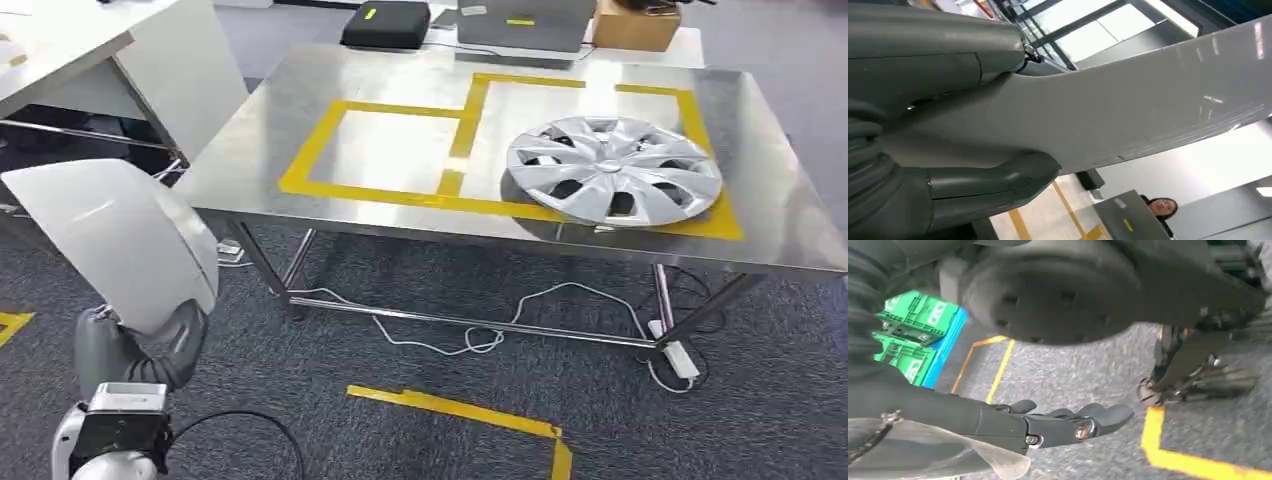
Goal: Take the parts from the cabinet and place them on the table.
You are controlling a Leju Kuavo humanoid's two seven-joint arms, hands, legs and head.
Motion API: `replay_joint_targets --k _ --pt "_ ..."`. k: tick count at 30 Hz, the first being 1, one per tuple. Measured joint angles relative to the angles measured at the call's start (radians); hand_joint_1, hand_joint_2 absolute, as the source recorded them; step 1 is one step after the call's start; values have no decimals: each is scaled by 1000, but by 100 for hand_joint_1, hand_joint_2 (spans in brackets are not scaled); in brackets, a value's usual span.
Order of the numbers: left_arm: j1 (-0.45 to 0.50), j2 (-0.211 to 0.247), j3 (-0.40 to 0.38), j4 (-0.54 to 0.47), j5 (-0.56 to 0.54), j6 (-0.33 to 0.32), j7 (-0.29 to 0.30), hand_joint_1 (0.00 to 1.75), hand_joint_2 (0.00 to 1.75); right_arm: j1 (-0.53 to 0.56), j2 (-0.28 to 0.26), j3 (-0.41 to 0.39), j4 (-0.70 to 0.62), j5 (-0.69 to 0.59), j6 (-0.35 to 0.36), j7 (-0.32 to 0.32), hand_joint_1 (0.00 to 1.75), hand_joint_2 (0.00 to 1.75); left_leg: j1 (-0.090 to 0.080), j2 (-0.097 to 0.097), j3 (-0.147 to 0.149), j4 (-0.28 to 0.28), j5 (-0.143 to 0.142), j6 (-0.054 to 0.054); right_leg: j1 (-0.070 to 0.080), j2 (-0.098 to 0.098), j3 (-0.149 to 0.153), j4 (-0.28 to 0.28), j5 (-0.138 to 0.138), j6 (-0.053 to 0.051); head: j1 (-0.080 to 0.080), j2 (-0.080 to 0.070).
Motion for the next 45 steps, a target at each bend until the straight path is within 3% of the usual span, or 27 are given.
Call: replay_joint_targets --k 2,4,5,7,8,9,12,13,15,18,19,21,23,24,25,28,30,31,33,35,37,38,39,40,42,44,45 --pt "-3 0 0 7 0 0 2 175 175 -4 0 2 0 0 2 0 0 175 1 -3 7 0 -15 1 -8 -1 -89 105 -52 10 -1 0" --pt "-11 0 0 22 -1 0 5 175 175 2 0 9 0 1 2 0 0 175 1 -16 24 1 -33 -1 -13 -2 -141 122 -77 17 0 0" --pt "-12 0 0 26 -1 0 6 175 175 2 0 9 0 1 2 -2 0 175 2 -21 37 1 -43 -2 -14 -2 -144 87 -52 17 -1 0" --pt "-19 -1 0 35 -4 0 9 175 175 1 -1 11 0 3 2 -2 0 175 3 -33 72 0 -68 -8 -15 6 -116 -61 75 18 -1 0" --pt "-24 -1 0 40 -4 0 11 175 175 7 -1 13 0 3 1 -2 0 175 5 -38 78 -4 -78 -13 -14 25 -112 -81 125 15 -2 0" --pt "-30 -1 0 47 -4 0 13 175 175 8 0 15 0 3 2 -15 0 175 4 -46 86 -2 -80 -16 -13 27 -123 -88 92 11 -5 0" --pt "-37 -1 0 56 -7 0 17 175 175 6 -2 16 0 3 2 -15 0 175 9 -54 96 -6 -83 -33 -4 11 -93 -106 105 -22 -6 0" --pt "-41 -1 0 59 -7 0 18 175 175 4 -1 16 -1 3 2 -16 0 175 7 -54 97 3 -80 -37 -12 10 -70 -119 108 -26 -6 0" --pt "-50 -1 0 64 -9 0 18 175 175 5 -2 16 -2 3 2 -16 0 175 6 -7 42 102 -68 -50 -14 -1 -38 -141 102 -35 -24 0" --pt "-53 0 0 76 -10 -6 18 175 175 7 -3 16 -2 3 3 -17 0 175 16 11 -93 278 -150 -64 -13 -10 -6 -149 77 -39 -23 0" --pt "-53 0 0 79 -10 -7 18 175 175 7 -3 16 -2 3 4 -17 0 175 17 12 -115 287 -165 -65 -14 -10 6 -149 68 -39 -23 0" --pt "-54 0 -1 85 -10 -11 18 175 175 9 -3 16 -2 3 6 -15 0 175 17 12 -112 220 -120 -62 -14 -10 36 -149 45 -36 -23 0" --pt "-57 0 -5 89 -11 -16 18 175 175 7 -3 16 -2 3 7 -16 0 175 17 1 -73 66 13 -54 -13 0 62 -150 22 -28 -23 0" --pt "-56 1 -5 92 -11 -18 18 175 175 4 -2 16 -3 3 8 -16 0 175 15 -20 -72 18 61 -49 -13 3 67 -148 14 -26 -24 0" --pt "-57 2 -6 97 -11 -20 18 175 175 2 -2 16 -3 3 8 -17 0 175 11 -22 -64 19 13 -45 -12 13 62 -150 3 -18 -24 0" --pt "-64 2 -13 103 -13 -23 18 175 175 -3 -2 16 -3 3 9 -16 0 175 9 -10 -41 0 15 -23 -14 20 95 -148 15 4 -21 0" --pt "-69 2 -18 104 -14 -24 18 175 175 -5 -4 17 -3 4 9 -8 0 175 14 4 -6 -11 16 -14 -15 6 69 -100 8 11 -17 0" --pt "-73 2 -20 105 -14 -27 18 175 175 -7 -4 17 -3 4 9 -8 0 175 14 8 -2 -12 11 -8 -14 1 22 -29 -2 12 -13 0" --pt "-75 2 -26 111 -16 -37 18 175 175 -6 -4 18 -4 5 10 -8 0 175 11 20 7 -12 -5 -6 -15 0 -87 105 -66 19 -13 0" --pt "-77 2 -32 121 -18 -48 16 175 175 0 -4 23 -4 7 10 -8 0 175 10 28 28 -12 -24 -5 -14 -1 -143 122 -97 20 -11 0" --pt "-81 5 -42 132 -18 -57 14 175 175 1 -4 26 -4 11 10 -8 0 175 8 41 57 -12 -46 -7 -13 -10 -137 23 -19 15 -10 0" --pt "-84 6 -46 138 -18 -61 13 175 175 -1 -4 28 -4 13 10 -8 0 175 7 51 75 -12 -59 -8 -10 -27 -121 -55 57 8 -10 0" --pt "-88 8 -51 146 -18 -65 13 175 175 1 -4 32 -4 13 10 -8 0 175 4 58 82 -14 -71 -11 -3 -66 -111 -102 140 -5 -10 0" --pt "-90 9 -54 156 -18 -68 13 175 175 -1 -4 33 -4 14 10 -9 0 175 1 62 95 -10 -79 -17 2 -76 -125 -102 94 -3 -17 0" --pt "-93 11 -57 161 -18 -69 12 175 175 -3 -4 34 -4 16 10 0 0 175 -2 78 111 -9 -85 -31 2 -56 -111 -109 127 -20 -15 0" --pt "-100 13 -60 166 -18 -69 11 175 175 -4 -4 37 -4 16 10 1 0 175 -1 79 106 14 -78 -40 -9 -34 -84 -121 129 -29 -14 0" --pt "-103 14 -60 171 -18 -70 11 175 175 -5 -4 39 -4 17 10 1 0 175 1 56 91 50 -78 -46 -13 -28 -76 -124 128 -33 -18 0"
